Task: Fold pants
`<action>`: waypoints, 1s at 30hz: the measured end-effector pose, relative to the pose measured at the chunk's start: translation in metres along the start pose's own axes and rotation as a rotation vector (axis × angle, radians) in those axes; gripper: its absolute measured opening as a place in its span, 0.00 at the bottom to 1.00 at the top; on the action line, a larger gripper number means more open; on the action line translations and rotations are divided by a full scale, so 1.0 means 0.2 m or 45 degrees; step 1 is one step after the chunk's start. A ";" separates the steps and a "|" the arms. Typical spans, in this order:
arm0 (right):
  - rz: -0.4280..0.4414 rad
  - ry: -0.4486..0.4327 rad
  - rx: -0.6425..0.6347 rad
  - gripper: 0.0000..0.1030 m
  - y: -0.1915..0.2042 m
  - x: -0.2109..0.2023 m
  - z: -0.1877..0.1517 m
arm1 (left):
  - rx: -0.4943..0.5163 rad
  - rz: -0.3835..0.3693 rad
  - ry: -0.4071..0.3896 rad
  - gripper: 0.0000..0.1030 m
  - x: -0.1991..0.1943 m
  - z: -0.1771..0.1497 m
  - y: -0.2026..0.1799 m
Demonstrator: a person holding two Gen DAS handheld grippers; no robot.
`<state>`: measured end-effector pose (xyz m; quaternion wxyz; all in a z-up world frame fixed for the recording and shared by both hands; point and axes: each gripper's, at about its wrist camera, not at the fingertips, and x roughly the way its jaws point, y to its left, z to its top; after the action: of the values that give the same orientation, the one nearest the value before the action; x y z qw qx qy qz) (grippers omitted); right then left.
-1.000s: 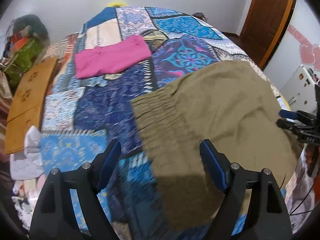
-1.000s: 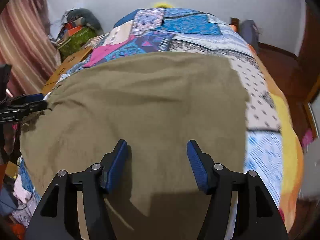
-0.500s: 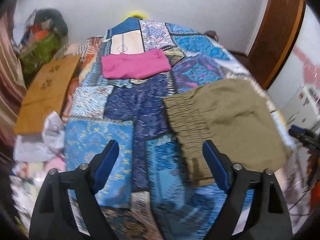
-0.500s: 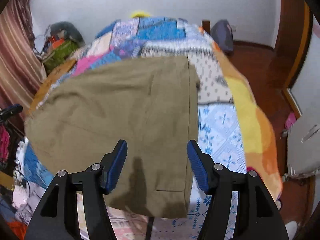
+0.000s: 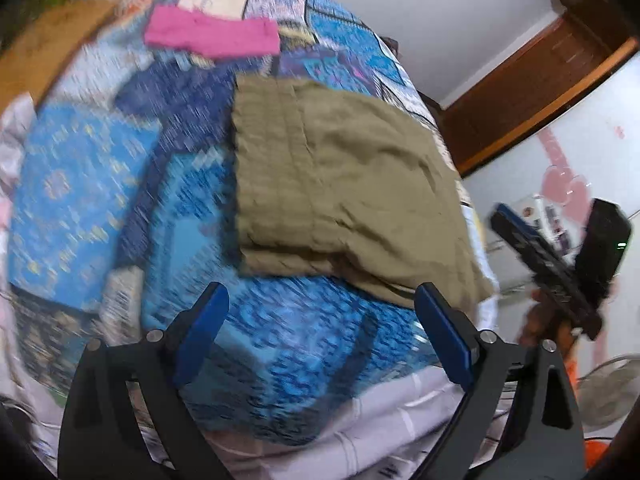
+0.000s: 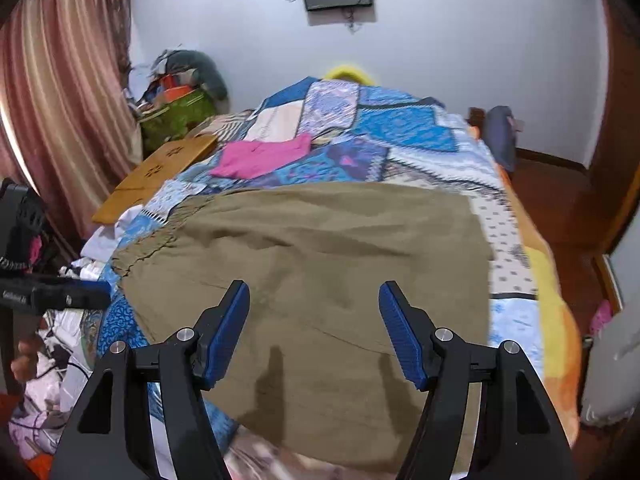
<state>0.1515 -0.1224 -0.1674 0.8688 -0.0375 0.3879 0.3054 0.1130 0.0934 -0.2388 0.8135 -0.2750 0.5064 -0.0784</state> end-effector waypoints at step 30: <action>0.080 0.164 0.006 0.64 0.09 0.23 -0.08 | -0.060 0.161 -0.148 0.39 0.17 0.25 -0.05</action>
<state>0.1542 -0.0890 -0.2087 0.8321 -0.0427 0.4449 0.3286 0.1741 0.0897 -0.2435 0.8382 -0.2655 0.4763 0.0012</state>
